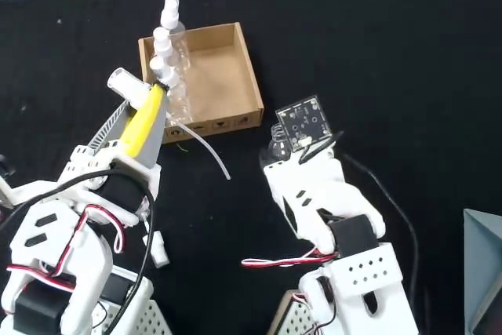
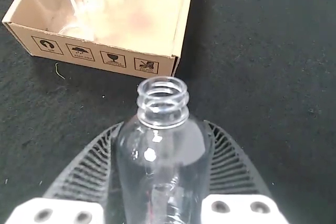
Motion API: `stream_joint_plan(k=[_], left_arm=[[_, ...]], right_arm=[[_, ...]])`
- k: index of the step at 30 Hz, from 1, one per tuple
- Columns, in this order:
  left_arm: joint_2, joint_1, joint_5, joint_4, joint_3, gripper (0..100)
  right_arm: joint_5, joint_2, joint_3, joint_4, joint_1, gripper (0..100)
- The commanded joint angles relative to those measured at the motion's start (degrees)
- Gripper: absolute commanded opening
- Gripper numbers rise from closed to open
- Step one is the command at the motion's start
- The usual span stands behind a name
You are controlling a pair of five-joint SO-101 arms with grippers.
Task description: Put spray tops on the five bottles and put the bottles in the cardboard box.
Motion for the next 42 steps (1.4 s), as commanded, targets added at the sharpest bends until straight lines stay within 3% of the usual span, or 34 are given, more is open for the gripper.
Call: stream_joint_plan(k=[1,18,25,32,42], left_arm=[[-0.26,-0.48,0.53,-1.49,-0.75,3],[-0.26,-0.66,2.37,-1.14,-0.75,3],[-0.26,-8.84,6.59,-1.58,-0.75,3],[-0.18,-9.71,7.03,-1.67,0.4,3],[-0.18,-9.71,7.12,-9.85,7.6,3]], right_arm=[[2.37,-1.98,-0.04,-1.58,-1.41,9.9],[5.63,-2.07,1.19,-1.58,-6.95,9.9],[5.63,-2.07,1.19,-1.67,-9.49,9.9],[6.95,-2.07,1.19,-3.69,-10.37,9.9],[9.23,-2.07,1.27,-4.13,-10.55,9.9]])
